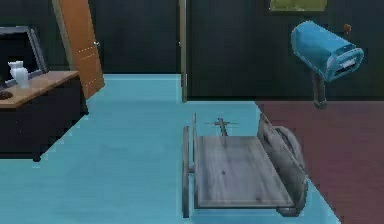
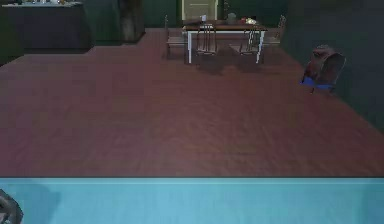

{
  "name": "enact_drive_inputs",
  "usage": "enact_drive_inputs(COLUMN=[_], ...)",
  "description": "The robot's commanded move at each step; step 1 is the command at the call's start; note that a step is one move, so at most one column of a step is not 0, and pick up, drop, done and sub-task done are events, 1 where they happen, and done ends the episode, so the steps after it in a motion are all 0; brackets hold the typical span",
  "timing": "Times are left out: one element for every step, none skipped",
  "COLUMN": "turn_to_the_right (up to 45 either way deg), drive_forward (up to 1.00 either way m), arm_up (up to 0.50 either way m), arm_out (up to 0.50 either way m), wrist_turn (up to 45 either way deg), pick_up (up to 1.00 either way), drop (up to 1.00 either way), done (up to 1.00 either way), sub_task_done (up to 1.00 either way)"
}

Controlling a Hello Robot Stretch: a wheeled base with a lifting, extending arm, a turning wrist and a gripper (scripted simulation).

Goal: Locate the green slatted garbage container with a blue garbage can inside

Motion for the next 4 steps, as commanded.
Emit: enact_drive_inputs(turn_to_the_right=[-45.0,-9.0,0.0,-3.0], drive_forward=[0.00,0.00,0.50,0.00], arm_up=[0.00,0.00,0.00,0.00], arm_out=[0.00,0.00,0.00,0.00], wrist_turn=[0.0,0.0,0.0,0.0], pick_up=[0.00,0.00,0.00,0.00], drop=[0.00,0.00,0.00,0.00], done=[0.00,0.00,0.00,0.00], sub_task_done=[0.00,0.00,0.00,0.00])
